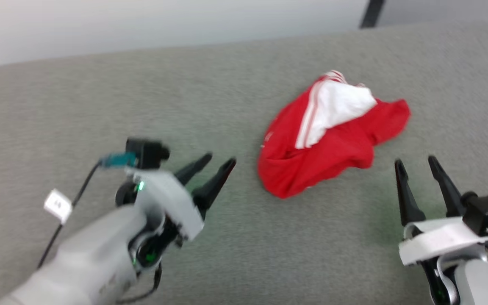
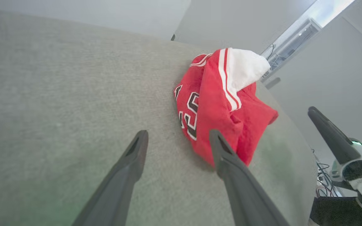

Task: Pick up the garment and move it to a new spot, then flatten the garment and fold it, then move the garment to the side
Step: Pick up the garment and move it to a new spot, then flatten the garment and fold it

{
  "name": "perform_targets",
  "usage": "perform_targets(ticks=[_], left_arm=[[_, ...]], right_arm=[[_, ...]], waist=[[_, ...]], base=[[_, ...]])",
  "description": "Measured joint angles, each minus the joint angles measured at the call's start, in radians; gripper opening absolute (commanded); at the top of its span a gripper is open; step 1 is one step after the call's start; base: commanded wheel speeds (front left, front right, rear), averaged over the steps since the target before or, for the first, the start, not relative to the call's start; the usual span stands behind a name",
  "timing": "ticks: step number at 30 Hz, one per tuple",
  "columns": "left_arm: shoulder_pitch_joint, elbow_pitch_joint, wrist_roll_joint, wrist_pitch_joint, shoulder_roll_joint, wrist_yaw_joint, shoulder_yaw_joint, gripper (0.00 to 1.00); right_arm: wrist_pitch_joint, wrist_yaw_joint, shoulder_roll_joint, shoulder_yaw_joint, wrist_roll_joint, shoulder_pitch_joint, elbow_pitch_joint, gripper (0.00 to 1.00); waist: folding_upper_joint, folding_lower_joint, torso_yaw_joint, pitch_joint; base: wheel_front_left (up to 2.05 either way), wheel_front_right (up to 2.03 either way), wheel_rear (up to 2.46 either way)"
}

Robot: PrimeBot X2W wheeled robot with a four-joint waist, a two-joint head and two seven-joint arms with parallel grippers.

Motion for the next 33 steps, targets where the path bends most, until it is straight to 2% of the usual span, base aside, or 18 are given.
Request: perform_targets(ticks=[5,9,14,17,20,27,33], left_arm=[[0.134,0.016,0.004,-0.026,0.027,0.0,0.045,1.0],[0.242,0.03,0.063,-0.028,0.04,0.0,0.215,1.0],[0.43,0.037,0.23,-0.029,0.036,0.012,0.476,1.0],[0.547,-0.019,0.363,-0.03,0.019,0.048,0.642,1.0],[0.662,-0.091,0.512,-0.03,-0.004,0.09,0.759,1.0],[0.794,-0.268,0.826,-0.03,-0.055,0.153,0.955,1.0],[0.84,-0.383,1.022,-0.03,-0.111,0.14,1.055,1.0]], right_arm=[[0.0,0.0,-0.028,-0.02,0.0,0.058,0.012,1.0],[0.0,0.0,-0.038,-0.03,0.002,0.101,0.013,1.0],[0.0,0.0,-0.052,-0.057,0.003,0.147,0.012,1.0],[0.0,0.0,-0.059,-0.078,0.004,0.158,0.005,1.0],[0.003,0.0,-0.069,-0.095,0.004,0.159,-0.005,1.0],[0.008,0.0,-0.078,-0.123,0.003,0.159,-0.028,1.0],[0.007,0.0,-0.062,-0.144,0.005,0.156,-0.058,1.0]], waist=[[0.0,0.0,0.079,-0.054],[0.0,0.0,0.137,-0.094],[0.0,0.0,0.182,-0.15],[0.0,0.0,0.2,-0.177],[0.0,0.0,0.21,-0.195],[-0.0001,0.0,0.201,-0.203],[0.0,0.0,0.184,-0.206]], base=[[0.0,0.0,0.0],[0.0,0.0,0.0],[0.0,0.0,0.0],[0.0,0.0,0.0],[0.0,0.0,0.0],[0.0,0.0,0.0],[0.0,0.0,0.0]])
